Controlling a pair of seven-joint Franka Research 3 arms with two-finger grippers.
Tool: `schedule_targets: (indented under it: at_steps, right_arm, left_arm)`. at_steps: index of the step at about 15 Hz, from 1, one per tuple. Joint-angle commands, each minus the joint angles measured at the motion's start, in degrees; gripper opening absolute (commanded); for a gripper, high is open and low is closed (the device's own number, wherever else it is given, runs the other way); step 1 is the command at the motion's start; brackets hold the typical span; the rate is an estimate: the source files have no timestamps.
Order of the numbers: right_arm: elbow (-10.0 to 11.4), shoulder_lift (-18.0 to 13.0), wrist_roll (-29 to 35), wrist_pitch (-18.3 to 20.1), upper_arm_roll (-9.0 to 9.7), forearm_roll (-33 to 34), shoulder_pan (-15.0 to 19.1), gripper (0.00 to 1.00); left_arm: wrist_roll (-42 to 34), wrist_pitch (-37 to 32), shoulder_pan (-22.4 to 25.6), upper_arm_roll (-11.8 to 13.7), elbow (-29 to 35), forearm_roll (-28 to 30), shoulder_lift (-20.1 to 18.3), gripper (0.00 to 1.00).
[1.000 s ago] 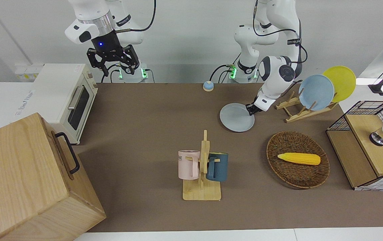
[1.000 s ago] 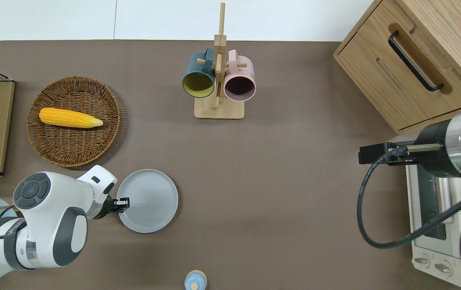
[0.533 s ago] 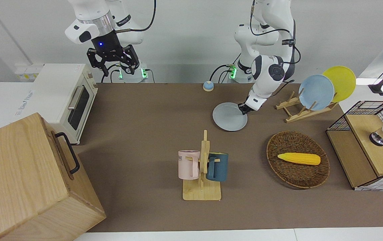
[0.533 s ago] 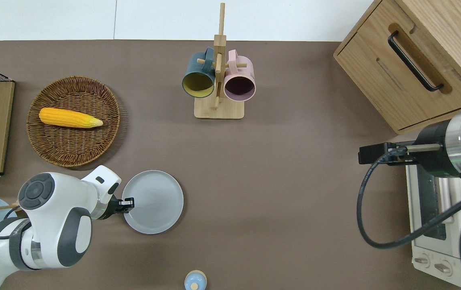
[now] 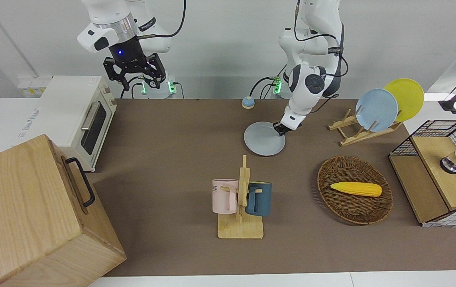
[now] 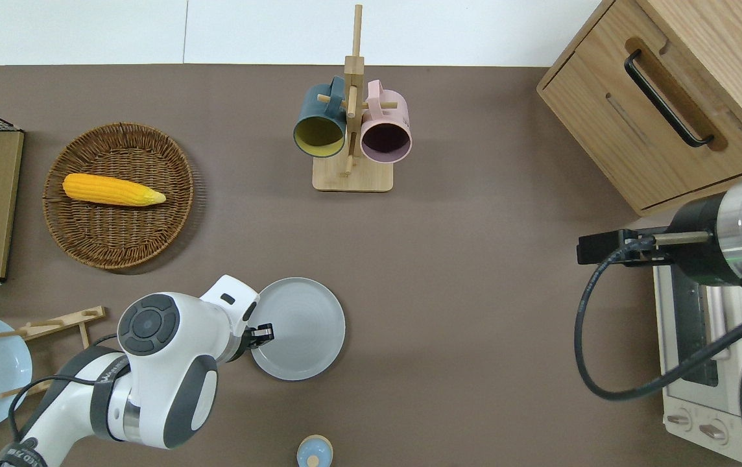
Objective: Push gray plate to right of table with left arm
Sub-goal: 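Push the gray plate with the left gripper toward the toaster oven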
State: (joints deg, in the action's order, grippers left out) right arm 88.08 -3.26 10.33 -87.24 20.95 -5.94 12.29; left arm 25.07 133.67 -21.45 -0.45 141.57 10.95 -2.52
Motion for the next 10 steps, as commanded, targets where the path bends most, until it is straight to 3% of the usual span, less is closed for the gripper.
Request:
schedule_targets:
  at_steps: [1,4,10]
  right_arm:
    - [-0.81,0.36,0.12,0.31,0.23,-0.92,0.37,0.996]
    - [-0.81,0.36,0.12,0.31,0.23,-0.92,0.37,0.996]
    - [-0.81,0.36,0.12,0.31,0.23,-0.92,0.37,0.996]
  left_arm:
    - [4.88,3.26,-4.12,0.36,0.73,0.65,1.38,0.0]
    - [10.76,4.67,-7.1,-0.43,0.29,0.65,1.82,0.0]
    - [16.49,6.43,-7.55,-4.12,-0.94,0.74,2.69,0.0]
